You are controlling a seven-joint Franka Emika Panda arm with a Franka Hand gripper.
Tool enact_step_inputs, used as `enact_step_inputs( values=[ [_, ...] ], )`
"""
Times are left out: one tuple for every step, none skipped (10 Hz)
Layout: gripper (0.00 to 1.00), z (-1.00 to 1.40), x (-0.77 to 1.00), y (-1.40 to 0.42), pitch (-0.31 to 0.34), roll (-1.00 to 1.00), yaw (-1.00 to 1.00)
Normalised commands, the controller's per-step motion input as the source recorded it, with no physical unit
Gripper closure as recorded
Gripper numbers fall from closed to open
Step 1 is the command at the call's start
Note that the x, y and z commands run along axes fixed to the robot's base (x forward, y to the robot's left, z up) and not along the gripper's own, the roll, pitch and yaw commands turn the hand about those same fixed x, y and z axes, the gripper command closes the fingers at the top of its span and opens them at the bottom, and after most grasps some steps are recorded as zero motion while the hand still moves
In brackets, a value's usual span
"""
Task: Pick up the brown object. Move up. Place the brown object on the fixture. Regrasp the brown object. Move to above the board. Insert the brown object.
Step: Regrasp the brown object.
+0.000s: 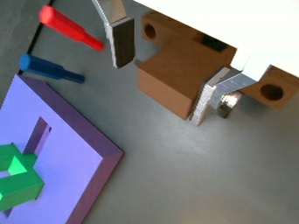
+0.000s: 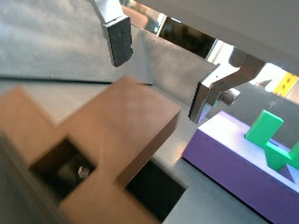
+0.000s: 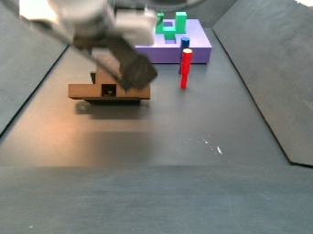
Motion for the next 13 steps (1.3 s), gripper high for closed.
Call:
enact_step_inputs(
  values=[
    [0.00, 0.68, -0.27, -0.16, -0.197, 1.00, -0.01],
    [0.00, 0.29, -0.12, -0.16, -0.109, 1.00, 0.00],
    [0.00, 0.02, 0.00, -0.09, 0.000, 1.00, 0.00],
    [0.00, 0.02, 0.00, -0.08, 0.029, 1.00, 0.08],
    [0.00, 0.02, 0.00, -0.07, 0.037, 1.00, 0.09],
    [0.00, 0.02, 0.00, -0.07, 0.049, 1.00, 0.11],
    [0.00, 0.03, 0.01, -0.07, 0.066, 1.00, 0.14],
    [0.00, 0.05, 0.11, -0.05, 0.086, 1.00, 0.21],
    [0.00, 0.05, 0.12, -0.05, 0.074, 1.00, 0.21],
    [0.00, 0.05, 0.12, -0.05, 0.077, 1.00, 0.21],
    [0.00, 0.05, 0.17, -0.03, 0.111, 1.00, 0.14],
    [0.00, 0.06, 0.17, -0.02, 0.137, 1.00, 0.10],
    [0.00, 0.06, 0.22, 0.00, 0.151, 1.00, 0.10]
  ],
)
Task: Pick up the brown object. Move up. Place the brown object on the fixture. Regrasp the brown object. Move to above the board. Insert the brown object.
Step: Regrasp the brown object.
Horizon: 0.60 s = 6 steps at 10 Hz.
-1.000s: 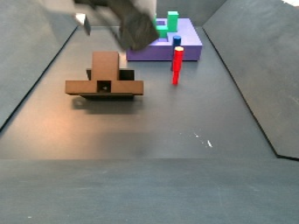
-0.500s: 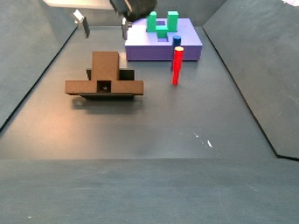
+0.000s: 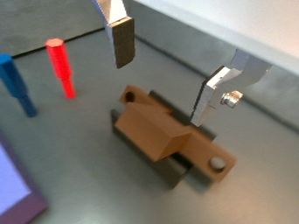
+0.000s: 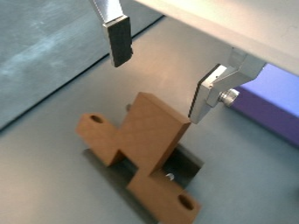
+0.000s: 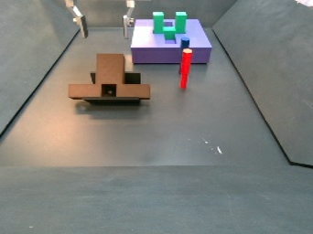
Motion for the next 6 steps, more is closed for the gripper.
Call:
enact_step_inputs(
  values=[
    [0.00, 0.07, 0.31, 0.00, 0.149, 1.00, 0.15],
    [0.00, 0.06, 0.31, 0.00, 0.149, 1.00, 0.15],
    [0.00, 0.06, 0.30, 0.00, 0.149, 1.00, 0.15],
    [0.00, 0.06, 0.26, 0.00, 0.154, 1.00, 0.21],
    [0.00, 0.00, 0.24, -0.08, 0.143, 1.00, 0.23],
    [0.00, 0.00, 0.19, -0.09, 0.120, 1.00, 0.27]
  ],
)
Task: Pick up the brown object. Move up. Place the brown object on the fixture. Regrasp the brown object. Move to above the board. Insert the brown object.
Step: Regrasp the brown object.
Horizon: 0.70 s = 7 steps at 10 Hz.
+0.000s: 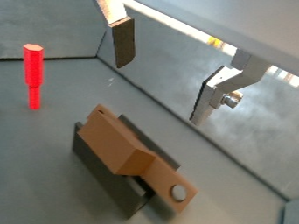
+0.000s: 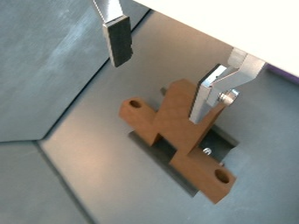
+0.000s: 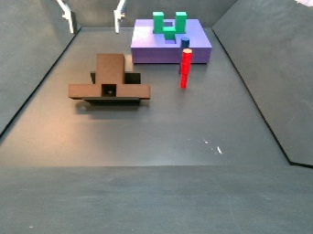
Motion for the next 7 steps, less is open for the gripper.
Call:
enact_step_inputs(
  values=[
    [0.00, -0.01, 0.19, -0.24, 0.097, 1.00, 0.20],
    [0.00, -0.01, 0.18, -0.24, 0.103, 1.00, 0.20],
    [0.00, -0.01, 0.07, -0.26, 0.134, 1.00, 0.22],
    [0.00, -0.13, 0.00, -0.25, 0.151, 1.00, 0.17],
    [0.00, 0.00, 0.00, -0.02, 0.000, 0.26, 0.00],
    [0.00, 0.00, 0.04, -0.04, 0.000, 0.01, 0.00],
    [0.00, -0.44, 0.00, 0.00, 0.000, 0.11, 0.00]
  ],
)
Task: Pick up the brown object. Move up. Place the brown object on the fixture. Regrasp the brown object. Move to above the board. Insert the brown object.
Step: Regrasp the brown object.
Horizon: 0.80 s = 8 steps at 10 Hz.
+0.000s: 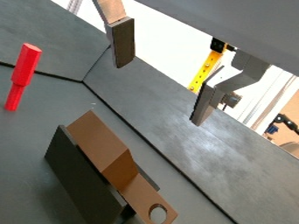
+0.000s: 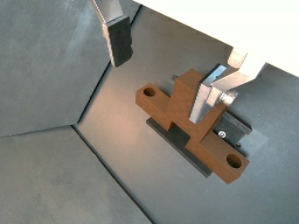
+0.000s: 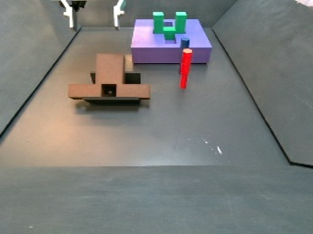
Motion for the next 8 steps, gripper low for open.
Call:
enact_step_inputs(
  values=[
    [0.00, -0.63, 0.00, 0.10, 0.000, 0.10, 0.00],
    [0.00, -0.61, -0.14, 0.11, -0.049, 0.18, 0.00],
    [0.00, -0.28, -0.10, 0.10, -0.011, 0.04, -0.02],
    [0.00, -0.17, -0.04, 0.08, 0.000, 0.01, -0.03],
    [0.00, -0.20, -0.07, 0.04, 0.000, 0.02, -0.05],
    [0.00, -0.13, -0.22, 0.05, 0.000, 0.00, -0.10],
    [0.00, -0.25, -0.08, 0.04, 0.000, 0.05, -0.06],
    [0.00, -0.32, -0.13, 0.00, 0.000, 0.10, -0.09]
  ],
)
